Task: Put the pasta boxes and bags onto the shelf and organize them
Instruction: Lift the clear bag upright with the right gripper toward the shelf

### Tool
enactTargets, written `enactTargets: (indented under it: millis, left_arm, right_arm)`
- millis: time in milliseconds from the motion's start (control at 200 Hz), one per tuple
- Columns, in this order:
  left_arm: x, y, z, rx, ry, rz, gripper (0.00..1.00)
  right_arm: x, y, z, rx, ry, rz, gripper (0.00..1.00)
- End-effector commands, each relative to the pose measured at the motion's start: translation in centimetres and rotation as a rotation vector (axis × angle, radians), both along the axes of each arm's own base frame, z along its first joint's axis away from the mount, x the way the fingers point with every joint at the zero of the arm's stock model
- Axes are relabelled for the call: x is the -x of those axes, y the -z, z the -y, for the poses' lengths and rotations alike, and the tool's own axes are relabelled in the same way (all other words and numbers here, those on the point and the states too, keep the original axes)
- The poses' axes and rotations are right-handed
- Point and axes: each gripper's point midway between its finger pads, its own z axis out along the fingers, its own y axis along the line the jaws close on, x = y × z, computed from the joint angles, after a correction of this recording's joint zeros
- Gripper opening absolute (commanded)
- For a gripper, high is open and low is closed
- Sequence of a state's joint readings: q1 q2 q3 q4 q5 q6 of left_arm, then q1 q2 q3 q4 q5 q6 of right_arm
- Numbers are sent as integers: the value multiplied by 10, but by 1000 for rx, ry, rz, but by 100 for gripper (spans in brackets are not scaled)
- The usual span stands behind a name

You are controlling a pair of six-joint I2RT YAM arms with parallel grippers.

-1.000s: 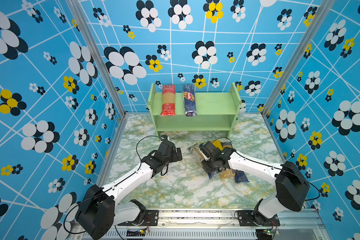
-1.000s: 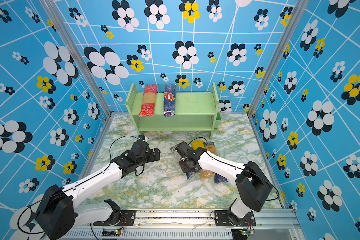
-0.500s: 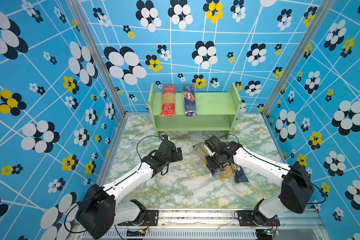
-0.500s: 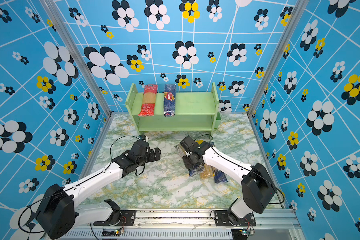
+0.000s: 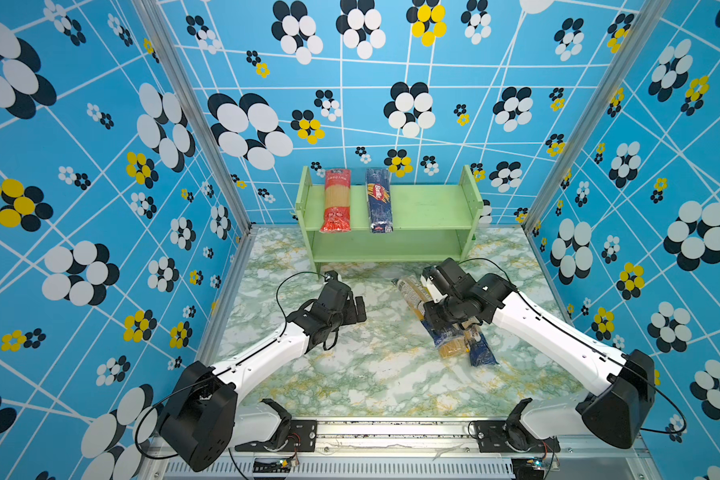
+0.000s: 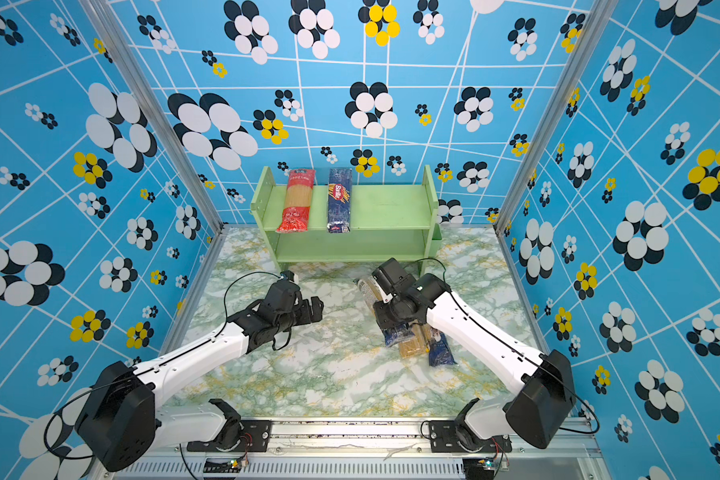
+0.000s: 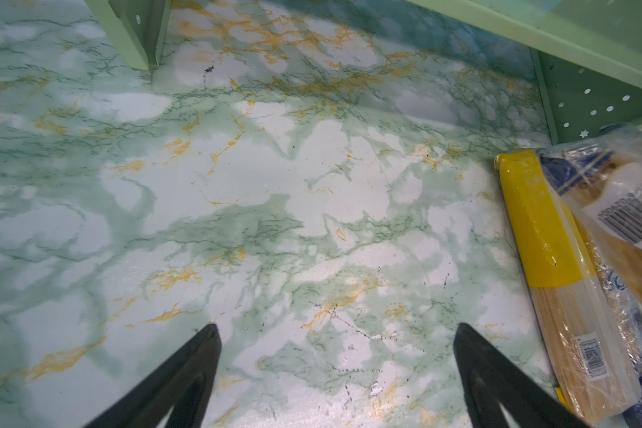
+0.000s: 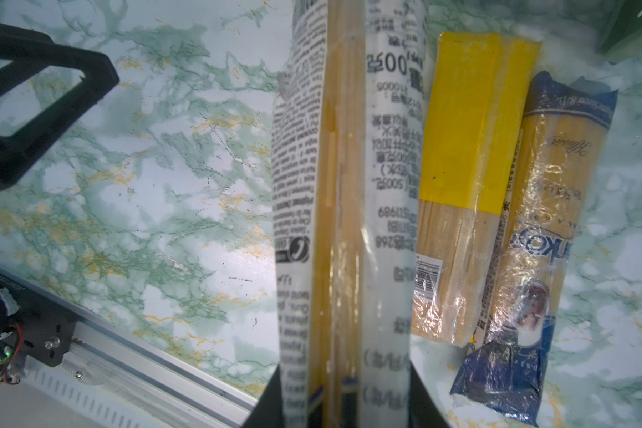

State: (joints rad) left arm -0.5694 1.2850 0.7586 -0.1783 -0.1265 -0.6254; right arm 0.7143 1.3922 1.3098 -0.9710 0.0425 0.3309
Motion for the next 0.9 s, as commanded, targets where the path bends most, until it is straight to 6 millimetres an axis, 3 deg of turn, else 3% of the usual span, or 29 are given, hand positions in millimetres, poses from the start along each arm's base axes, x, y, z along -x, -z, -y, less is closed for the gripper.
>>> enactTargets:
  millis: [0, 505, 530, 895]
  left_arm:
    - [-8, -9, 4, 8, 14, 25, 99]
    - [-13, -11, 11, 20, 31, 25, 99]
    - [-13, -10, 11, 19, 33, 23, 99]
    - [-16, -12, 12, 19, 39, 28, 99]
  right_arm:
    - [-3, -47, 7, -59, 28, 97, 0]
    - [5, -129, 35, -131, 88, 252, 0]
    - [5, -144, 36, -152, 94, 283, 0]
    - [-2, -211, 54, -191, 149, 425, 0]
